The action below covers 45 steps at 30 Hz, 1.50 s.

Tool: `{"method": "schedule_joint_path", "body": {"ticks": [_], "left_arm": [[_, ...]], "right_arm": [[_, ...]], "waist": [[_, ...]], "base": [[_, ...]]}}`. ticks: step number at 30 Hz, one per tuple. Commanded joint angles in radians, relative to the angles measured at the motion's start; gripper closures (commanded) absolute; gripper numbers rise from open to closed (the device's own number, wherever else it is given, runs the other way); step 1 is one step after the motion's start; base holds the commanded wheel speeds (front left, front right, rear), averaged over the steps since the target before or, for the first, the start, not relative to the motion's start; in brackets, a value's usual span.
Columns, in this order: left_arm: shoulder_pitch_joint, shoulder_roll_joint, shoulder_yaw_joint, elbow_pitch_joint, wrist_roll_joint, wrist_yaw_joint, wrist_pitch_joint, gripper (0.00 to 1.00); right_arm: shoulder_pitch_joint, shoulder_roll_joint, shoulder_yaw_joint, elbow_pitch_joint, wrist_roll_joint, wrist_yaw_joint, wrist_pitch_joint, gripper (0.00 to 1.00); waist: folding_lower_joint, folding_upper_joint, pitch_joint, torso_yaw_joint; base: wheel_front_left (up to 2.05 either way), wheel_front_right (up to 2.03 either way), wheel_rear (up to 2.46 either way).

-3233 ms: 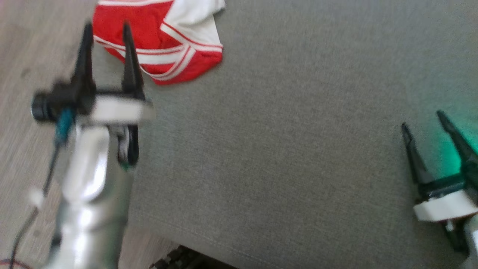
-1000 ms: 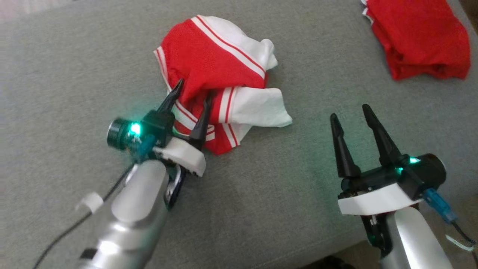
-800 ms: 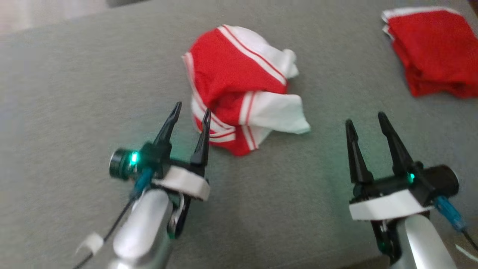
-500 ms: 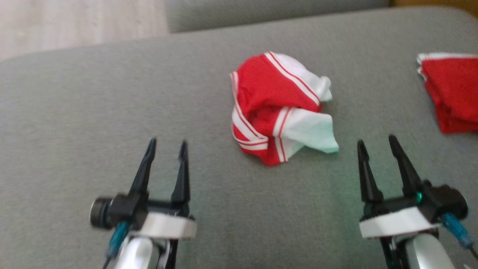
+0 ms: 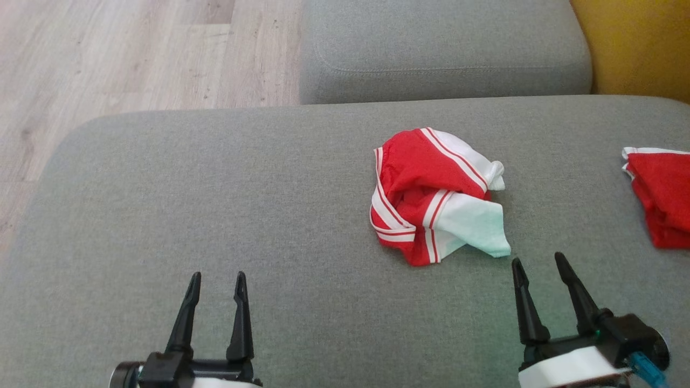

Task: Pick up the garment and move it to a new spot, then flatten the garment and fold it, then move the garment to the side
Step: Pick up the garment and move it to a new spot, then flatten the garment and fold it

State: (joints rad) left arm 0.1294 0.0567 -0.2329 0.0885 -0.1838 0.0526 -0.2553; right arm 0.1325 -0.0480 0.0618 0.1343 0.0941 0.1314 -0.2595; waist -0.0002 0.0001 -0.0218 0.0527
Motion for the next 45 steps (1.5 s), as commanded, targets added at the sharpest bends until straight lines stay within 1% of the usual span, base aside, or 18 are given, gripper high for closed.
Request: {"method": "schedule_joint_path", "body": {"ticks": [1, 9, 23, 28, 32, 35, 40, 45], "left_arm": [[-0.035, -0.006, 0.035, -0.039, 0.002, 0.001, -0.006, 0.00], [-0.037, -0.006, 0.033, -0.039, 0.012, -0.007, -0.006, 0.00], [-0.040, -0.006, 0.021, -0.028, 0.034, -0.007, -0.006, 0.00], [-0.041, -0.006, 0.013, -0.025, 0.035, -0.008, -0.006, 0.00], [-0.066, -0.006, -0.023, -0.003, 0.047, -0.029, -0.006, 0.00], [-0.112, -0.006, -0.059, 0.021, 0.060, -0.044, -0.006, 0.00], [-0.238, -0.006, -0.133, 0.093, 0.080, -0.067, -0.006, 0.00], [-0.376, -0.006, -0.219, 0.206, 0.072, -0.087, -0.006, 0.00]], "right_arm": [[-0.022, -0.004, 0.027, -0.024, -0.006, -0.001, -0.002, 0.00], [-0.023, -0.003, 0.036, -0.020, 0.005, -0.001, -0.002, 0.00], [-0.025, -0.002, 0.037, -0.020, 0.020, -0.001, -0.002, 0.00], [-0.032, -0.002, 0.050, -0.022, 0.017, -0.001, -0.002, 0.00], [-0.041, -0.002, 0.059, -0.032, 0.012, -0.001, -0.002, 0.00], [-0.056, -0.002, 0.071, -0.043, 0.007, -0.001, -0.002, 0.00], [-0.104, -0.002, 0.093, -0.062, 0.001, -0.001, -0.002, 0.00], [-0.148, -0.003, 0.098, -0.076, 0.002, -0.001, -0.002, 0.00]], "waist": [[0.0002, -0.0001, -0.003, 0.001], [0.0002, -0.0001, -0.003, -0.001], [0.0002, -0.0001, 0.007, -0.001], [0.0002, -0.0001, 0.016, -0.014], [0.0002, -0.0001, 0.042, -0.051], [0.0002, -0.0001, 0.083, -0.084], [0.0002, -0.0001, 0.181, -0.155], [0.0002, -0.0001, 0.262, -0.214]], "base": [[0.00, 0.00, 0.00], [0.00, 0.00, 0.00], [0.00, 0.00, 0.00], [0.00, 0.00, 0.00], [0.00, 0.00, 0.00], [0.00, 0.00, 0.00], [0.00, 0.00, 0.00], [0.00, 0.00, 0.00]]}}
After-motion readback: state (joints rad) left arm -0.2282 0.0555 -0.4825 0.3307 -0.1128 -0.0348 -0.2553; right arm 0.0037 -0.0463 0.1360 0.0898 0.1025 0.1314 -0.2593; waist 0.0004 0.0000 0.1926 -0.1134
